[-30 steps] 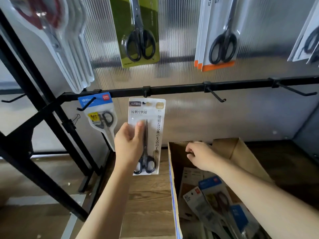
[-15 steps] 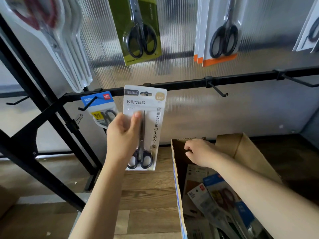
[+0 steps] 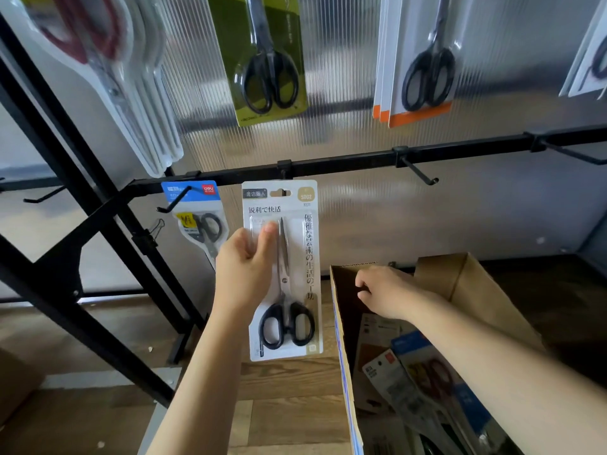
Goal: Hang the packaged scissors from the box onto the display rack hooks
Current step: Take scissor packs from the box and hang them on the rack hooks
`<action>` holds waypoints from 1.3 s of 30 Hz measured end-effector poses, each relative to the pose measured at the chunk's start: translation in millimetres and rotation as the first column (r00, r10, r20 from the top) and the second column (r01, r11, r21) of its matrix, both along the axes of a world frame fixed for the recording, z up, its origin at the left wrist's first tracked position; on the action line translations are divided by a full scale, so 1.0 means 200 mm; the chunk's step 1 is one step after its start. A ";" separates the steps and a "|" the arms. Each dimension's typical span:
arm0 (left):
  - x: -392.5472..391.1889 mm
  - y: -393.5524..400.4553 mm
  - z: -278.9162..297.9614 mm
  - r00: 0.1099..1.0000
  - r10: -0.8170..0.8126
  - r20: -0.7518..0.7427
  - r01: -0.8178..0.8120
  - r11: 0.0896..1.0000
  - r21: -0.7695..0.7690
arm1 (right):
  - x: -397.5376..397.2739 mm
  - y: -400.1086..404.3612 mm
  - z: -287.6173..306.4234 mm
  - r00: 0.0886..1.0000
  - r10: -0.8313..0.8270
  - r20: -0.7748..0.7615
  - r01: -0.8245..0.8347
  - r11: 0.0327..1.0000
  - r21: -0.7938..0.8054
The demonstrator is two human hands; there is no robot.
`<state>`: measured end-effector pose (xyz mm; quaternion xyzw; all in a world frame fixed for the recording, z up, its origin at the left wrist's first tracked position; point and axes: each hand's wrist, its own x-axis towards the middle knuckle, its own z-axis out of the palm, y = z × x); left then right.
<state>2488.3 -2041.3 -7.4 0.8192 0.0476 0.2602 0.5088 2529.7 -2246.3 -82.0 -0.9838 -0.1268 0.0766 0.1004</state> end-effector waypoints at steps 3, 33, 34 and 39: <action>-0.01 -0.01 0.00 1.000 -0.004 -0.021 0.003 0.999 -0.041 | 0.00 0.01 0.00 1.000 0.010 0.002 -0.010 1.000 -0.015; 0.40 -0.02 -0.09 0.940 0.026 -0.341 -0.069 0.991 -0.115 | -0.06 -0.21 -0.01 0.999 0.045 -0.016 -0.047 0.966 -0.253; 0.38 -0.01 -0.13 0.929 0.038 -0.369 -0.078 0.992 -0.095 | -0.07 -0.25 -0.01 0.998 0.054 -0.023 -0.058 0.963 -0.262; 0.18 -0.10 -0.31 0.904 0.049 -0.425 -0.123 0.981 -0.149 | -0.17 -0.44 -0.11 0.992 0.105 -0.068 -0.121 0.942 -0.314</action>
